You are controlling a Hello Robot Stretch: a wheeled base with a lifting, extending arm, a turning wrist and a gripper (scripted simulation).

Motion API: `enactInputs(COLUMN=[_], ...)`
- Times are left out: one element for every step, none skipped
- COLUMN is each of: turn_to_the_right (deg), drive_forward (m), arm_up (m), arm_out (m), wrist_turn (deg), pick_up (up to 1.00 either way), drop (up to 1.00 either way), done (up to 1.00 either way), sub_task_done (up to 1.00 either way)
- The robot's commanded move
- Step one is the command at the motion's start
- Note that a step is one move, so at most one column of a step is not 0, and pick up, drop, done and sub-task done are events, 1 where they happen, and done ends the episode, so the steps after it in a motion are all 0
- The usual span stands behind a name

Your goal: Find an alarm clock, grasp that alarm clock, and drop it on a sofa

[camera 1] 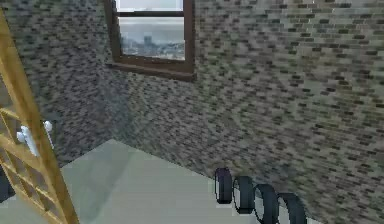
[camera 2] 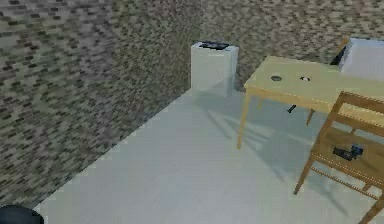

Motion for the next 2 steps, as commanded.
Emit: enactInputs(turn_to_the_right=[-45.0,-15.0], drive_forward=[0.0,0.0], arm_up=[0.0,0.0], arm_out=[0.0,0.0], wrist_turn=[0.0,0.0], pick_up=[0.0,0.0], drop=[0.0,0.0], done=[0.0,0.0], sub_task_done=[0.0,0.0])
